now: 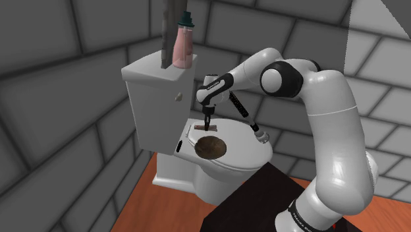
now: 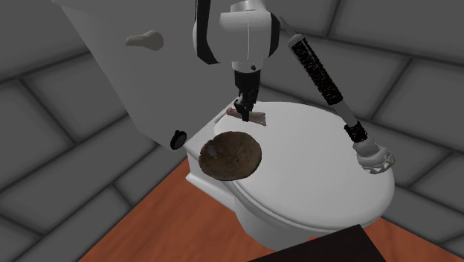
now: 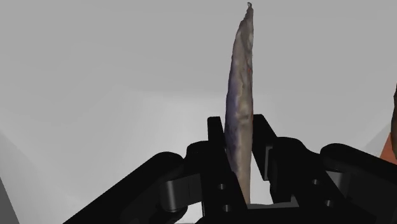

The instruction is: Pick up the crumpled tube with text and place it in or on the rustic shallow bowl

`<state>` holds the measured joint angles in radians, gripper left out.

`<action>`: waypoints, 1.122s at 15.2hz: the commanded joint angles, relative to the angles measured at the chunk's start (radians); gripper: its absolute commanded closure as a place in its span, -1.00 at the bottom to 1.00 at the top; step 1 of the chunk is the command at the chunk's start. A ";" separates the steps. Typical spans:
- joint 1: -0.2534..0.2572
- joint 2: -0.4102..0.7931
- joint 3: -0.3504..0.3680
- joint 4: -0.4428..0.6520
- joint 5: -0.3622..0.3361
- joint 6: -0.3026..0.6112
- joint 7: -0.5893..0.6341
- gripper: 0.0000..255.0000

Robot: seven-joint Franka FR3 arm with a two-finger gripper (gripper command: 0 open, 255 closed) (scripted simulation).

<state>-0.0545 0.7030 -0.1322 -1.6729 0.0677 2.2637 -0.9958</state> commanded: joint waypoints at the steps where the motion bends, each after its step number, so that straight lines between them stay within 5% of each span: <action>1: 0.001 -0.018 -0.002 -0.001 -0.002 -0.017 0.000 1.00; 17: 0.010 -0.151 -0.014 0.016 -0.019 -0.165 0.006 1.00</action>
<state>-0.0454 0.5580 -0.1462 -1.6655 0.0495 2.1124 -0.9911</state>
